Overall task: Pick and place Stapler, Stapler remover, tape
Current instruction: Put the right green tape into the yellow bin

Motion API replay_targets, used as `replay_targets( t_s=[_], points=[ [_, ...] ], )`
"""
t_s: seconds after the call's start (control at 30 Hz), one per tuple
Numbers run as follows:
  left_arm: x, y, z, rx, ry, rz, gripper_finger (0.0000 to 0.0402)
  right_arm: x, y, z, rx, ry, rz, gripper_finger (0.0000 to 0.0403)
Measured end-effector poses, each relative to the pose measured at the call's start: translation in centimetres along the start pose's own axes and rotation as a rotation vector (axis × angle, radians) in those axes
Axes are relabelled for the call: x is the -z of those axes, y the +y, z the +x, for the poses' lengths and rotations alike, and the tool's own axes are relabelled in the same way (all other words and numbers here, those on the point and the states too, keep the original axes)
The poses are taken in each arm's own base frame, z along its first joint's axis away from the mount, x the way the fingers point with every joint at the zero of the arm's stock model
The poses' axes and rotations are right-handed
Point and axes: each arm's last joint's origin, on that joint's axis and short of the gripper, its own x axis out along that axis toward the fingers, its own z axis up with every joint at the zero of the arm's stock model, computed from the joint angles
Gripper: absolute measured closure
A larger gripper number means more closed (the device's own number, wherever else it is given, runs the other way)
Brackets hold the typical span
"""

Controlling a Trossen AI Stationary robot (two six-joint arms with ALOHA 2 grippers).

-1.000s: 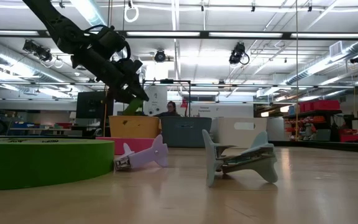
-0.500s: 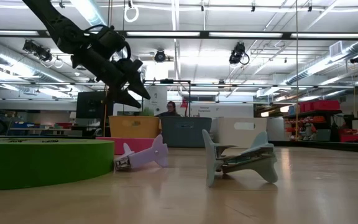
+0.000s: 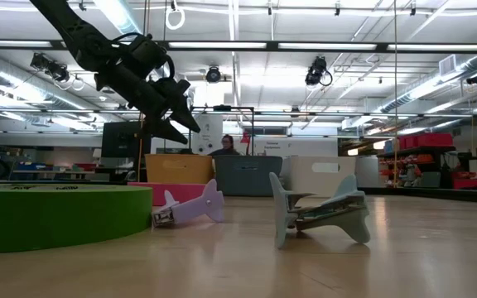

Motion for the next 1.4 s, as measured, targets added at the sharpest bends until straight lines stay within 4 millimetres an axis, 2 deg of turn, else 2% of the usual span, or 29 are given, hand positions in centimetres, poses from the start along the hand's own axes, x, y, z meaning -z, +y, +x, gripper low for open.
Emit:
replay_targets(
  t_s=[0.13,0.4,0.6,0.8,0.9,1.03,1.23,1.4],
  points=[
    [0.0,0.0,0.0,-0.001,0.002,0.018,0.0141,0.0,0.0,0.0,0.000,0.000,0.000,0.0321],
    [0.3,0.0,0.0,-0.002,0.031,0.205,0.0141,0.0,0.0,0.0,0.000,0.000,0.000,0.0321],
    [0.6,-0.1,0.0,0.052,0.088,0.225,0.0147,0.0,0.0,0.0,0.000,0.000,0.000,0.0321],
    [-2.4,-1.1,-0.1,0.029,0.221,0.282,0.0149,0.0,0.0,0.0,0.000,0.000,0.000,0.0321],
    [-4.1,-1.2,1.0,0.013,0.280,0.297,0.0149,0.0,0.0,0.0,-0.001,0.003,-0.001,0.0321],
    [-5.1,-0.8,3.3,0.013,0.376,0.288,0.0149,0.2,0.0,0.0,-0.004,0.025,-0.006,0.0321],
    [-4.9,-0.3,5.6,0.009,0.516,0.254,0.0149,0.5,0.0,0.0,-0.005,0.048,-0.012,0.0321],
    [-4.2,-0.1,6.0,0.010,0.550,0.258,0.0149,0.6,0.0,0.0,-0.006,0.060,-0.016,0.0321]
  ],
)
